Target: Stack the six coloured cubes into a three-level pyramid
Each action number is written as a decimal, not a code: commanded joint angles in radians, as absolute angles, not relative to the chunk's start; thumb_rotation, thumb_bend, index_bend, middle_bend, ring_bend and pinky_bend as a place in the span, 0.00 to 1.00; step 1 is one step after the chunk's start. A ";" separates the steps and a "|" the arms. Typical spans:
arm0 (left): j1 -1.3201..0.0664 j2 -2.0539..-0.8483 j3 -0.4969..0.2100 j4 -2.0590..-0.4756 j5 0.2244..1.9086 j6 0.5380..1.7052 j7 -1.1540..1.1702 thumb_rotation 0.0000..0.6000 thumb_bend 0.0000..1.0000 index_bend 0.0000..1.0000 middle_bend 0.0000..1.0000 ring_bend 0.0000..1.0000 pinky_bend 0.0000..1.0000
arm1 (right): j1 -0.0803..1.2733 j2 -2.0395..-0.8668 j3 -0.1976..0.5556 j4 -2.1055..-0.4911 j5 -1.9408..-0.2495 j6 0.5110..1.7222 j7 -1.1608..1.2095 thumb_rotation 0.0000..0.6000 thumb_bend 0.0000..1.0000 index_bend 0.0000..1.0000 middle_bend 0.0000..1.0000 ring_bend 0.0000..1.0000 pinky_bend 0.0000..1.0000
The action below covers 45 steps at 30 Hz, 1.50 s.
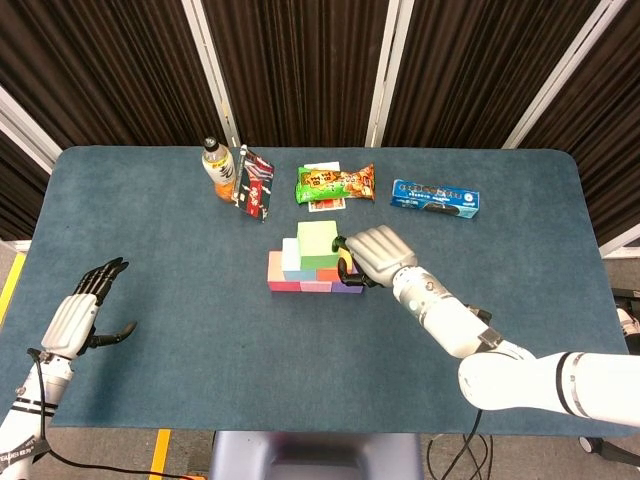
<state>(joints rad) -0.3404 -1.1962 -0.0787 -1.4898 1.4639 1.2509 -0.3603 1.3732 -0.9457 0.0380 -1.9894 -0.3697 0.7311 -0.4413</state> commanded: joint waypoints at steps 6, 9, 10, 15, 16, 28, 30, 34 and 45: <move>-0.339 -1.197 -0.078 -1.488 1.464 1.253 -0.363 1.00 0.30 0.00 0.00 0.00 0.06 | 1.373 -0.937 0.040 -2.000 -0.369 0.740 -0.441 0.32 0.78 0.34 0.65 0.73 1.00; -0.339 -1.196 -0.077 -1.488 1.466 1.252 -0.362 1.00 0.30 0.00 0.00 0.00 0.06 | 1.370 -0.932 0.041 -2.006 -0.373 0.744 -0.440 0.32 0.78 0.34 0.65 0.73 1.00; -0.339 -1.195 -0.078 -1.489 1.466 1.253 -0.363 1.00 0.30 0.00 0.00 0.00 0.06 | 1.369 -0.930 0.042 -2.008 -0.375 0.746 -0.439 0.33 0.78 0.34 0.65 0.73 1.00; -0.338 -1.190 -0.082 -1.492 1.465 1.259 -0.365 1.00 0.30 0.00 0.00 0.00 0.06 | 1.334 -0.894 0.055 -2.039 -0.406 0.773 -0.408 0.32 0.78 0.34 0.65 0.73 1.00; -0.338 -1.188 -0.083 -1.493 1.465 1.261 -0.365 1.00 0.30 0.00 0.00 0.00 0.06 | 1.319 -0.881 0.059 -2.048 -0.420 0.784 -0.396 0.33 0.78 0.34 0.65 0.73 1.00; -0.312 -1.189 -0.115 -1.478 1.425 1.318 -0.331 1.00 0.30 0.00 0.00 0.00 0.06 | 0.913 -0.801 0.018 -2.095 -0.796 1.073 -0.145 0.34 0.68 0.32 0.65 0.64 0.95; -0.301 -1.207 -0.129 -1.461 1.412 1.355 -0.275 1.00 0.30 0.01 0.00 0.00 0.07 | 0.820 -0.830 0.011 -2.064 -0.887 1.159 -0.072 0.39 0.61 0.32 0.63 0.60 0.87; -0.279 -1.233 -0.140 -1.444 1.391 1.406 -0.187 1.00 0.30 0.02 0.00 0.00 0.07 | 0.669 -0.903 -0.013 -1.978 -1.014 1.314 0.006 0.51 0.61 0.32 0.53 0.46 0.64; -0.188 -1.225 -0.104 -1.485 1.408 1.518 -0.092 1.00 0.30 0.03 0.00 0.00 0.06 | 0.386 -1.039 -0.080 -1.776 -1.263 1.535 0.130 0.65 0.58 0.13 0.18 0.04 0.13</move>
<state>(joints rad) -0.2005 -1.2255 -0.1127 -1.4786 1.4003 1.5026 -0.1050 0.4275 -1.0083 -0.0632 -1.8058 -1.2207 1.4968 0.1084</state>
